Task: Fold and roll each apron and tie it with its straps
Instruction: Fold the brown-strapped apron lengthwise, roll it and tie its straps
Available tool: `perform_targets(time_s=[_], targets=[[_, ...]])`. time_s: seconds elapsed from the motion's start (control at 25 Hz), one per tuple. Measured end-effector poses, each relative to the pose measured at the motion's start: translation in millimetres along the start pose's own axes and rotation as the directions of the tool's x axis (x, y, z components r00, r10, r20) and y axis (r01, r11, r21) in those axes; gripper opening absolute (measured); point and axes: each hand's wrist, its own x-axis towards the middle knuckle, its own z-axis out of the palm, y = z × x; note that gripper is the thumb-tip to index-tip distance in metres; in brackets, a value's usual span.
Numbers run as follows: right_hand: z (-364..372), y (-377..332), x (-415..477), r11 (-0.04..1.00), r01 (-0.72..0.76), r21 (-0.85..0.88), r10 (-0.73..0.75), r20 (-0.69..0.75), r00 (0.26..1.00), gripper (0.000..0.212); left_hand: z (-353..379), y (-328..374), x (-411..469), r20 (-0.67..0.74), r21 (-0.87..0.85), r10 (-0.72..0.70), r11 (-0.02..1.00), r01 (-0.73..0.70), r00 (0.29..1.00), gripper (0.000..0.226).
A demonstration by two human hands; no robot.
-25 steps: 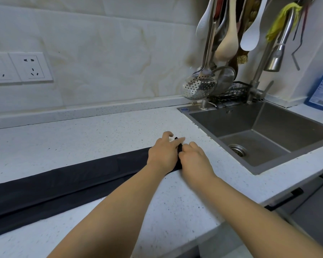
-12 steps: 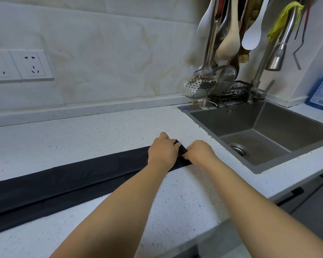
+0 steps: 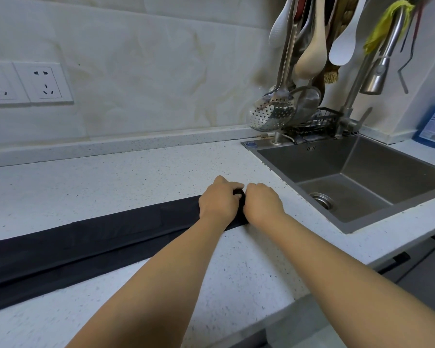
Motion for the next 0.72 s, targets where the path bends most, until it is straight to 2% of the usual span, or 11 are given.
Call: perform_targets(time_s=[0.08, 0.2, 0.28, 0.4, 0.56, 0.64, 0.72], targets=[[3.2, -7.2, -8.5, 0.994, 0.085, -0.068, -0.089, -0.073, 0.993, 0.026, 0.0, -1.5, -0.7, -0.012, -0.087, -0.015, 0.996, 0.014, 1.0, 0.025], [8.9, -10.5, -16.0, 0.993, 0.118, 0.021, -0.117, -0.065, 0.991, 0.03, 0.1, -2.2, -2.0, -0.012, -0.138, -0.053, 0.989, 0.051, 0.999, 0.019], [8.3, -6.7, -11.9, 0.99, 0.032, 0.136, -0.033, 0.004, 0.999, 0.029, 0.1, -2.3, -2.1, -0.021, -0.161, -0.069, 0.985, 0.065, 0.997, 0.02], [3.9, 1.1, -1.3, 0.944, -0.107, 0.312, 0.077, 0.108, 0.991, 0.024, 0.0, -3.0, -1.5, -0.067, -0.217, -0.091, 0.973, 0.074, 0.994, 0.008], [-5.7, 7.0, 12.3, 0.942, -0.229, 0.244, 0.173, 0.232, 0.957, 0.014, 4.0, -5.5, 0.3, -0.08, -0.202, -0.114, 0.975, 0.096, 0.99, 0.031], [-7.4, 2.4, 11.7, 0.957, -0.235, 0.172, 0.192, 0.234, 0.953, 0.023, 6.8, -4.8, -0.4, -0.084, -0.2, -0.104, 0.976, 0.085, 0.991, 0.028], [-5.8, -3.9, 7.8, 0.972, -0.182, 0.148, 0.153, 0.19, 0.97, 0.027, 11.1, -4.9, -0.2, -0.092, -0.249, -0.146, 0.961, 0.119, 0.985, 0.015]])
